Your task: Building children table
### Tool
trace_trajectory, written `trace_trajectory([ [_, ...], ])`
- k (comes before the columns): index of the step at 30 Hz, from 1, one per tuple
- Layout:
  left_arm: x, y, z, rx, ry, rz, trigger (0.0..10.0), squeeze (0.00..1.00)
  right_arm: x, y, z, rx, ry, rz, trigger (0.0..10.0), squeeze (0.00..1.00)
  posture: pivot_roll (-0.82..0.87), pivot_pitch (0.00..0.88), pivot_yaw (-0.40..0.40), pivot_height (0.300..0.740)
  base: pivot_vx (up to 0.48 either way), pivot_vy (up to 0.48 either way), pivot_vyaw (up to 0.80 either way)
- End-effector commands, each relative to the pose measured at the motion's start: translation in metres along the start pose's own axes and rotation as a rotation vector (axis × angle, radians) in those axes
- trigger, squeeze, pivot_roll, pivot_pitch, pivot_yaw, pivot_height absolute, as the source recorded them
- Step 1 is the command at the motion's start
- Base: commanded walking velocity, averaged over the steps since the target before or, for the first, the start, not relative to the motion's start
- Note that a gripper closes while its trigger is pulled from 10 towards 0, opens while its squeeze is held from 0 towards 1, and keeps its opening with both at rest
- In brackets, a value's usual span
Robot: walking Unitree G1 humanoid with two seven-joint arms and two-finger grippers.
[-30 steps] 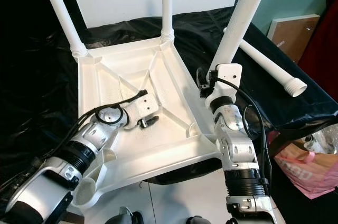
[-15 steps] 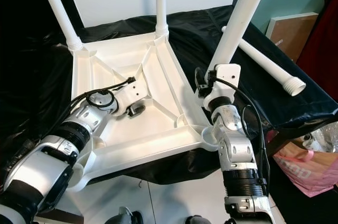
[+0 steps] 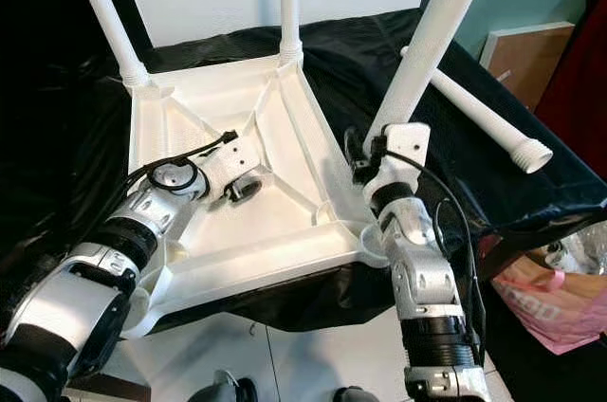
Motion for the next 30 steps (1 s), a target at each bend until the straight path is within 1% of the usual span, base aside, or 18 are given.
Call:
trace_trajectory([
  [1,0.025,0.027,0.011,0.315,-0.163,0.069,10.0,0.00,0.005,0.005,0.003,0.027,-0.017,-0.002,10.0,0.00,-0.04,0.092,0.002,0.740,0.000,0.000,0.00],
  [3,0.039,0.004,0.016,0.199,-0.248,0.121,10.0,0.00,0.004,0.005,0.007,0.035,-0.015,0.002,10.0,0.00,-0.04,0.092,-0.003,0.740,0.000,0.000,0.00],
  [4,0.039,0.004,0.016,0.199,-0.248,0.121,10.0,0.00,0.004,0.005,0.007,0.035,-0.015,0.002,10.0,0.00,-0.04,0.092,-0.003,0.740,0.000,0.000,0.00],
  [5,0.044,-0.004,0.018,0.159,-0.279,0.133,10.0,0.00,0.004,0.005,0.008,0.039,-0.016,0.006,10.0,0.00,-0.04,0.092,-0.004,0.740,0.000,0.000,0.00],
  [6,0.052,-0.015,0.022,0.105,-0.319,0.171,10.0,0.00,0.003,0.005,0.010,0.046,-0.013,0.010,10.0,0.00,-0.03,0.092,-0.008,0.740,0.000,0.000,0.00],
  [8,0.065,-0.047,0.034,-0.041,-0.388,0.203,10.0,0.00,0.000,0.006,0.013,0.057,-0.001,0.017,10.0,0.00,-0.02,0.092,-0.016,0.740,0.000,0.000,0.00],
  [9,0.065,-0.047,0.034,-0.041,-0.388,0.203,10.0,0.00,0.000,0.006,0.013,0.057,-0.001,0.017,10.0,0.00,-0.02,0.092,-0.016,0.740,0.000,0.000,0.00],
  [12,0.066,-0.076,0.041,-0.151,-0.382,0.200,10.0,0.00,-0.003,0.005,0.014,0.061,0.008,0.022,10.0,0.00,-0.02,0.091,-0.020,0.740,0.000,0.000,0.00],
  [15,0.055,-0.102,0.046,-0.239,-0.329,0.191,10.0,0.00,-0.003,0.006,0.014,0.070,0.011,0.022,10.0,0.00,-0.01,0.089,-0.021,0.740,0.000,0.000,0.00],
  [16,0.055,-0.102,0.046,-0.239,-0.329,0.191,10.0,0.00,-0.003,0.006,0.014,0.070,0.011,0.022,10.0,0.00,-0.01,0.089,-0.021,0.740,0.000,0.000,0.00],
  [18,0.040,-0.113,0.043,-0.243,-0.264,0.161,10.0,0.00,-0.003,0.007,0.014,0.078,0.011,0.024,10.0,0.00,-0.01,0.091,-0.022,0.740,0.000,0.000,0.00],
  [19,0.040,-0.113,0.043,-0.243,-0.264,0.161,10.0,0.00,-0.003,0.007,0.014,0.078,0.011,0.024,10.0,0.00,-0.01,0.091,-0.022,0.740,0.000,0.000,0.00],
  [20,0.027,-0.114,0.039,-0.217,-0.198,0.125,10.0,0.00,-0.003,0.007,0.014,0.080,0.012,0.026,10.0,0.00,-0.01,0.091,-0.022,0.740,0.000,0.000,0.00],
  [23,0.016,-0.110,0.036,-0.164,-0.132,0.100,10.0,0.00,-0.003,0.005,0.014,0.078,0.013,0.030,10.0,0.00,-0.01,0.091,-0.022,0.740,0.000,0.000,0.00],
  [25,0.013,-0.107,0.036,-0.147,-0.117,0.102,10.0,0.00,-0.003,0.005,0.015,0.077,0.013,0.030,10.0,0.00,-0.02,0.095,-0.019,0.740,0.000,0.000,0.00],
  [27,0.007,-0.091,0.033,-0.060,-0.075,0.056,10.0,0.00,-0.003,0.005,0.015,0.074,0.011,0.030,10.0,0.00,-0.02,0.095,-0.019,0.740,0.000,0.000,0.00],
  [28,0.007,-0.091,0.033,-0.060,-0.075,0.056,10.0,0.00,-0.003,0.005,0.015,0.074,0.011,0.030,10.0,0.00,-0.02,0.095,-0.019,0.740,0.000,0.000,0.00],
  [30,0.002,-0.069,0.030,0.046,-0.040,0.042,10.0,0.00,-0.002,0.005,0.015,0.071,0.009,0.028,10.0,0.00,-0.02,0.099,-0.015,0.740,0.000,0.000,0.00],
])
Point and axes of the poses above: a point about 5 cm out from each wrist's last joint towards the gripper, its own z axis pointing back from the gripper into the wrist, its own x axis along the axis of the wrist's last joint, y = z × x, the point moved 6 cm from there along -z, pointing out of the wrist towards the gripper, and after that the axes turned 7 degrees about z, right-handed, at the moved point
